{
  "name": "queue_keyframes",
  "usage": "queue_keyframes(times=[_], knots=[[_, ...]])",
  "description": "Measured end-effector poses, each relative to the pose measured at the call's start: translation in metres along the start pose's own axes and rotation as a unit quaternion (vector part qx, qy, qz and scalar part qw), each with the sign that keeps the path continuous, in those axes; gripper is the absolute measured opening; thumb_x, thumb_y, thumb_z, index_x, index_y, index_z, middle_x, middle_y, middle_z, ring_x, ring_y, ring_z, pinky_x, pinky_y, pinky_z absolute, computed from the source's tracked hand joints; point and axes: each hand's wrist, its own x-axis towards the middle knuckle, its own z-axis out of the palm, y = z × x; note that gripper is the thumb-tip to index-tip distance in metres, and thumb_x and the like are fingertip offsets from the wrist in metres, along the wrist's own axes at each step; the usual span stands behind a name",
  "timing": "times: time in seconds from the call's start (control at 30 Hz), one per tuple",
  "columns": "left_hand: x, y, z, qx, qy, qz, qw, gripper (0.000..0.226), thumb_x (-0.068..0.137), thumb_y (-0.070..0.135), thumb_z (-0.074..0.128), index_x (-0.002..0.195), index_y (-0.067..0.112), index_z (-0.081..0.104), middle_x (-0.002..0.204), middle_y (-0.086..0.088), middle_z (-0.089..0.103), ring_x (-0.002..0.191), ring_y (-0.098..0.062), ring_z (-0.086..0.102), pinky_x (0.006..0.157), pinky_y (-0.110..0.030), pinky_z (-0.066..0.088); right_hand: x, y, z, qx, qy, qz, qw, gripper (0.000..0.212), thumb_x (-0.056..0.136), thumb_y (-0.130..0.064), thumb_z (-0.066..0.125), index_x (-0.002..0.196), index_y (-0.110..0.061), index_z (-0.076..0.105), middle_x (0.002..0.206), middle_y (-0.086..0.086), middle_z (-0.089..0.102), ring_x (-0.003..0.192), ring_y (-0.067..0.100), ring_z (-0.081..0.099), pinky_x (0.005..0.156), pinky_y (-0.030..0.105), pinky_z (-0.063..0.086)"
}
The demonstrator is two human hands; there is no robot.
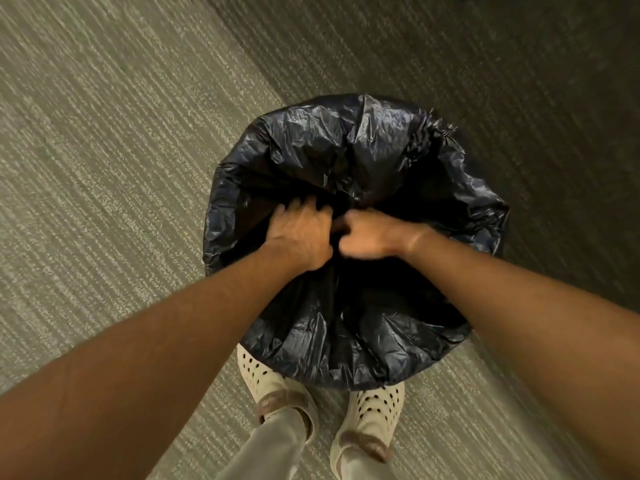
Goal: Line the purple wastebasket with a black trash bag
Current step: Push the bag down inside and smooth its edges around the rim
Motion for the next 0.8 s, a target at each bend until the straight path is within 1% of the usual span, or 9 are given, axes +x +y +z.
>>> queue_keyframes(times=[0.07, 0.17, 0.33, 0.4, 0.53, 0.6, 0.7, 0.77, 0.8], knots=[[-0.01, -0.001, 0.005, 0.056, -0.034, 0.019, 0.998, 0.069, 0.084, 0.048, 0.052, 0.144, 0.017, 0.036, 0.149, -0.015, 0.037, 0.137, -0.034, 0.033, 0.109, -0.046, 0.027, -0.005, -0.002, -0.028, 0.097, 0.025, 0.022, 0.995, 0.033, 0.083, -0.016, 0.058, 0.113, -0.012, 0.071, 0.118, 0.009, 0.069, 0.11, 0.024, 0.06, 0.096, 0.033, 0.048], [-0.028, -0.003, 0.018, 0.166, -0.13, 0.042, 0.977, 0.088, 0.084, 0.068, 0.034, 0.156, 0.021, 0.012, 0.163, -0.017, 0.009, 0.149, -0.039, 0.004, 0.118, -0.053, 0.004, -0.005, -0.002, -0.052, 0.246, 0.049, 0.051, 0.967, 0.028, 0.091, -0.026, 0.055, 0.114, -0.016, 0.067, 0.129, 0.005, 0.061, 0.116, 0.021, 0.053, 0.099, 0.032, 0.039], [-0.045, -0.012, 0.03, 0.266, -0.22, 0.049, 0.937, 0.084, 0.088, 0.071, 0.019, 0.156, 0.026, 0.003, 0.163, -0.018, -0.006, 0.148, -0.042, -0.012, 0.114, -0.058, -0.014, -0.002, -0.004, -0.057, 0.312, 0.047, 0.044, 0.948, 0.051, 0.096, -0.045, 0.048, 0.14, -0.021, 0.05, 0.148, 0.001, 0.045, 0.135, 0.02, 0.041, 0.108, 0.031, 0.028], [-0.044, -0.009, 0.024, 0.239, -0.197, 0.04, 0.95, 0.082, 0.089, 0.066, 0.02, 0.156, 0.02, 0.009, 0.163, -0.019, 0.003, 0.149, -0.04, -0.002, 0.117, -0.056, -0.007, 0.001, -0.007, -0.054, 0.24, 0.062, 0.043, 0.968, 0.05, 0.097, -0.045, 0.046, 0.139, -0.019, 0.051, 0.148, 0.003, 0.046, 0.136, 0.022, 0.041, 0.107, 0.03, 0.028], [-0.03, 0.001, 0.01, 0.182, -0.06, 0.07, 0.979, 0.071, 0.09, 0.047, 0.036, 0.148, 0.007, 0.033, 0.157, -0.016, 0.027, 0.146, -0.033, 0.02, 0.119, -0.047, 0.016, 0.004, -0.009, -0.019, -0.042, 0.052, 0.001, 0.998, 0.047, 0.089, -0.027, 0.048, 0.134, -0.012, 0.054, 0.139, 0.017, 0.053, 0.126, 0.034, 0.051, 0.102, 0.033, 0.043], [-0.018, 0.001, 0.013, 0.211, -0.087, 0.075, 0.971, 0.074, 0.092, 0.049, 0.036, 0.153, 0.01, 0.022, 0.163, -0.014, 0.01, 0.15, -0.034, 0.006, 0.12, -0.048, 0.01, 0.009, -0.002, 0.01, -0.175, -0.007, -0.013, 0.985, 0.05, 0.091, -0.029, 0.051, 0.137, -0.011, 0.049, 0.141, 0.017, 0.05, 0.128, 0.033, 0.049, 0.102, 0.036, 0.042], [-0.006, -0.006, 0.024, 0.289, -0.176, 0.012, 0.941, 0.086, 0.091, 0.065, 0.03, 0.156, 0.013, 0.007, 0.163, -0.017, -0.004, 0.149, -0.04, -0.009, 0.119, -0.051, -0.001, 0.023, 0.015, 0.038, -0.368, -0.091, 0.007, 0.925, 0.077, 0.092, -0.048, 0.05, 0.154, -0.014, 0.02, 0.161, 0.014, 0.018, 0.147, 0.032, 0.018, 0.119, 0.046, 0.015], [-0.004, -0.007, 0.028, 0.324, -0.195, -0.004, 0.926, 0.087, 0.091, 0.066, 0.026, 0.156, 0.012, 0.009, 0.163, -0.02, 0.0, 0.149, -0.041, -0.006, 0.118, -0.053, -0.005, 0.029, 0.021, 0.042, -0.39, -0.115, 0.036, 0.913, 0.085, 0.09, -0.055, 0.049, 0.155, -0.015, 0.012, 0.162, 0.012, 0.013, 0.148, 0.032, 0.012, 0.118, 0.046, 0.011], [-0.004, -0.005, 0.027, 0.321, -0.191, -0.005, 0.928, 0.084, 0.091, 0.064, 0.026, 0.155, 0.011, 0.011, 0.163, -0.02, 0.003, 0.149, -0.041, -0.004, 0.118, -0.054, -0.005, 0.029, 0.019, 0.04, -0.384, -0.108, 0.037, 0.916, 0.083, 0.089, -0.056, 0.05, 0.154, -0.016, 0.019, 0.161, 0.011, 0.019, 0.147, 0.031, 0.018, 0.116, 0.045, 0.016]])
